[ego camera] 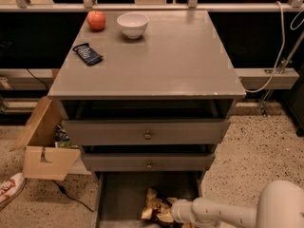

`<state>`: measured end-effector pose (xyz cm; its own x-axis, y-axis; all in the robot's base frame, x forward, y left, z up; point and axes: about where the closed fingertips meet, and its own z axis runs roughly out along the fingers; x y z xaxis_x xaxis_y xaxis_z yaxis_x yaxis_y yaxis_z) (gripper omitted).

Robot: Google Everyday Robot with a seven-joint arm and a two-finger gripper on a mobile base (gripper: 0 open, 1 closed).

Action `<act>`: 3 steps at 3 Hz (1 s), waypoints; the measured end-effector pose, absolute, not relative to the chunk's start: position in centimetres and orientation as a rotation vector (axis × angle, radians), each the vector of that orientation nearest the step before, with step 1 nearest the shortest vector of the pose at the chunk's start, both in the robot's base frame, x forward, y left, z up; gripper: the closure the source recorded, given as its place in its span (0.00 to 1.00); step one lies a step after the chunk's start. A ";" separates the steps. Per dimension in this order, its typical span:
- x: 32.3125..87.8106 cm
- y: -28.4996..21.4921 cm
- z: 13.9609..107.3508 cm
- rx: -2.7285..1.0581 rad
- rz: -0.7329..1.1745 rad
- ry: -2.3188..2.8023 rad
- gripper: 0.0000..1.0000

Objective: Pick brown chip bag from bottom drawer and place on counter

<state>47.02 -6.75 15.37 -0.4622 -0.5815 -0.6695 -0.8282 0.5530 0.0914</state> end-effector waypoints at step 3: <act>47.7 -9.7 29.3 -1.113 0.671 1.722 1.00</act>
Offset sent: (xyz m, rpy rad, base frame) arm -0.0489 -0.0070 0.1711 0.4904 -0.3275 0.2546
